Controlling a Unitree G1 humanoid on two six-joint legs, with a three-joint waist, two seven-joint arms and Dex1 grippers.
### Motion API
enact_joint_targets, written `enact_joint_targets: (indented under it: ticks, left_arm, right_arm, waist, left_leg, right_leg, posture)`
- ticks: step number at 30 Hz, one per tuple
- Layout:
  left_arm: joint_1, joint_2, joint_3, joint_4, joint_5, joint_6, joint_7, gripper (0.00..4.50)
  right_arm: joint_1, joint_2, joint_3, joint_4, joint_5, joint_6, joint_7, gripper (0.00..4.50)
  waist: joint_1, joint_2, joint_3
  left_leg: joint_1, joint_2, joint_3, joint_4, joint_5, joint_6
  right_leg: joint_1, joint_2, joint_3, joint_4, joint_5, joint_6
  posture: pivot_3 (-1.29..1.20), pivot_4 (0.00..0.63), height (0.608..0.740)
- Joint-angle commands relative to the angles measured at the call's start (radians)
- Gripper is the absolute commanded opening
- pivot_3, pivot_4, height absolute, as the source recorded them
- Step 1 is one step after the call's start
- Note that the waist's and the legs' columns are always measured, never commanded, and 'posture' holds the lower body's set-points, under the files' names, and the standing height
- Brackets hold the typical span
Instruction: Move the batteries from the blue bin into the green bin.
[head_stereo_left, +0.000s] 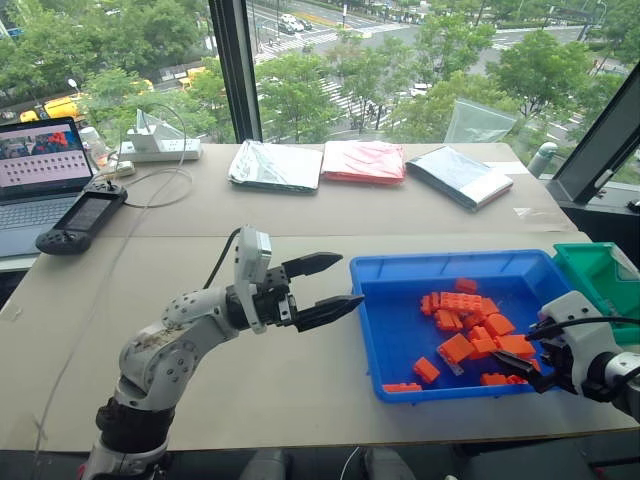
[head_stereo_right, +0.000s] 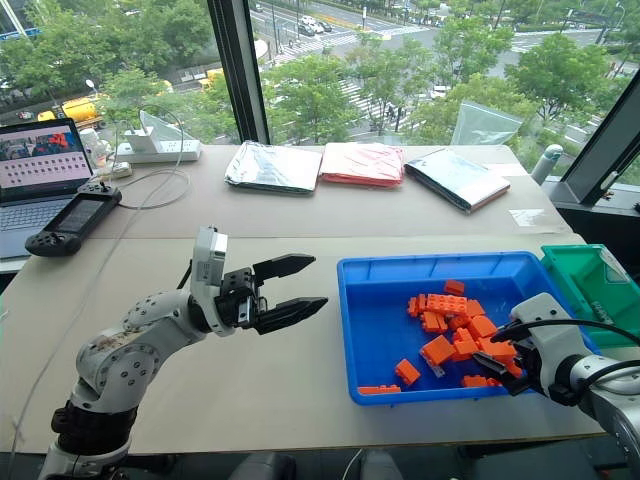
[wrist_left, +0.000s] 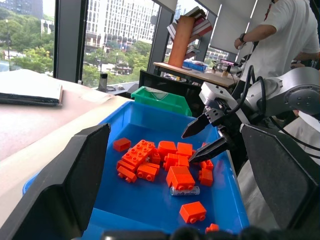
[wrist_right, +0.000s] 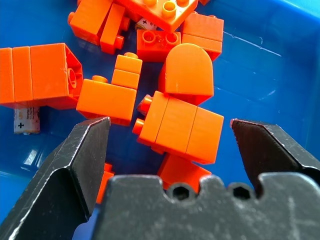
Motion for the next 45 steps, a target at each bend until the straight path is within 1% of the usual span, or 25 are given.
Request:
enact_joint_targets:
  ticks: [1, 9, 12, 14, 19, 20, 24, 30, 33, 38, 45]
  left_arm:
    - [0.0, 0.001, 0.01, -0.029, -0.014, -0.006, 0.003, 4.5]
    - [0.011, -0.002, 0.011, -0.036, -0.018, -0.005, 0.015, 4.5]
    - [0.019, 0.003, 0.014, -0.039, -0.02, -0.005, 0.013, 4.5]
    - [0.021, 0.005, 0.015, -0.037, -0.022, -0.005, 0.011, 4.5]
    - [0.021, 0.003, 0.019, -0.032, -0.025, -0.005, 0.013, 4.5]
    - [0.021, 0.004, 0.018, -0.03, -0.023, -0.007, 0.009, 4.5]
    - [0.02, 0.007, 0.02, -0.021, -0.021, -0.011, 0.0, 4.5]
    - [0.023, 0.003, 0.015, -0.021, -0.017, -0.012, -0.003, 4.5]
    - [0.021, 0.0, 0.013, -0.022, -0.018, -0.011, -0.001, 4.5]
    - [0.018, 0.0, 0.012, -0.022, -0.017, -0.007, 0.003, 4.5]
    - [0.011, -0.004, 0.009, -0.024, -0.018, -0.001, 0.015, 4.5]
  right_arm:
    - [-0.025, -0.019, 0.002, 0.005, -0.025, 0.019, -0.004, 4.48]
    - [-0.038, -0.004, 0.02, 0.019, -0.039, 0.024, 0.006, 4.48]
    - [-0.033, -0.004, 0.022, 0.019, -0.038, 0.02, 0.013, 3.77]
    - [-0.032, -0.004, 0.022, 0.019, -0.04, 0.018, 0.016, 3.04]
    - [-0.029, -0.005, 0.012, 0.017, -0.045, 0.018, 0.02, 1.42]
    - [-0.035, -0.007, 0.0, 0.011, -0.042, 0.021, 0.021, 1.03]
    - [-0.048, -0.039, -0.088, 0.003, -0.047, 0.047, 0.029, 1.03]
    - [-0.073, -0.079, -0.141, 0.029, -0.076, 0.045, 0.022, 1.03]
    - [-0.073, -0.09, -0.123, 0.04, -0.103, 0.042, 0.015, 1.03]
    - [-0.066, -0.076, -0.078, -0.037, -0.05, 0.058, 0.074, 1.03]
    - [-0.06, -0.08, 0.011, -0.065, -0.042, 0.051, 0.115, 1.03]
  waist:
    - [0.002, 0.0, 0.0]
    - [0.0, 0.0, 0.0]
    - [0.0, 0.0, 0.0]
    - [0.0, 0.0, 0.0]
    - [0.001, 0.0, 0.0]
    - [0.001, 0.0, 0.0]
    - [0.001, 0.0, 0.0]
    - [0.0, 0.0, 0.0]
    - [0.0, 0.0, 0.0]
    - [0.0, 0.0, 0.0]
    - [0.0, 0.0, 0.0]
  left_leg:
    - [0.0, 0.0, 0.0, 0.0, 0.0, 0.0]
    - [0.0, 0.0, 0.0, 0.0, 0.0, 0.0]
    - [0.0, 0.0, 0.0, 0.0, 0.0, 0.0]
    - [0.0, 0.0, 0.0, 0.0, 0.0, 0.0]
    - [0.0, 0.0, 0.0, 0.0, 0.0, 0.0]
    - [0.0, 0.0, 0.0, 0.0, 0.0, 0.0]
    - [0.0, 0.0, 0.0, 0.0, 0.0, 0.0]
    - [0.0, 0.0, 0.001, 0.0, 0.0, 0.0]
    - [0.0, 0.0, 0.001, 0.0, 0.0, 0.0]
    - [0.0, 0.0, 0.001, 0.0, 0.0, 0.0]
    - [0.0, 0.0, 0.001, 0.0, 0.0, 0.0]
  right_leg:
    - [0.0, 0.0, 0.0, 0.0, 0.0, 0.0]
    - [0.0, 0.0, 0.0, 0.0, 0.0, 0.0]
    - [0.0, 0.0, 0.0, 0.0, 0.0, 0.0]
    - [0.0, 0.0, 0.0, 0.0, 0.0, 0.0]
    - [0.0, 0.0, 0.0, 0.0, 0.0, 0.0]
    - [0.0, 0.0, 0.0, 0.0, 0.0, 0.0]
    - [0.0, 0.0, 0.0, 0.0, 0.0, 0.0]
    - [0.0, 0.001, 0.0, 0.0, 0.0, 0.0]
    - [0.0, 0.001, 0.0, 0.0, 0.0, 0.0]
    - [0.0, 0.0, 0.0, 0.0, 0.0, 0.0]
    - [0.0, 0.0, 0.0, 0.0, 0.0, 0.0]
  posture:
    - [0.0, 0.15, 0.74]
    - [0.0, 0.15, 0.74]
    - [0.0, 0.15, 0.74]
    - [0.0, 0.15, 0.74]
    - [0.0, 0.15, 0.74]
    - [0.0, 0.15, 0.74]
    - [0.0, 0.15, 0.74]
    - [0.0, 0.15, 0.74]
    - [0.0, 0.15, 0.74]
    - [0.0, 0.15, 0.74]
    - [0.0, 0.15, 0.74]
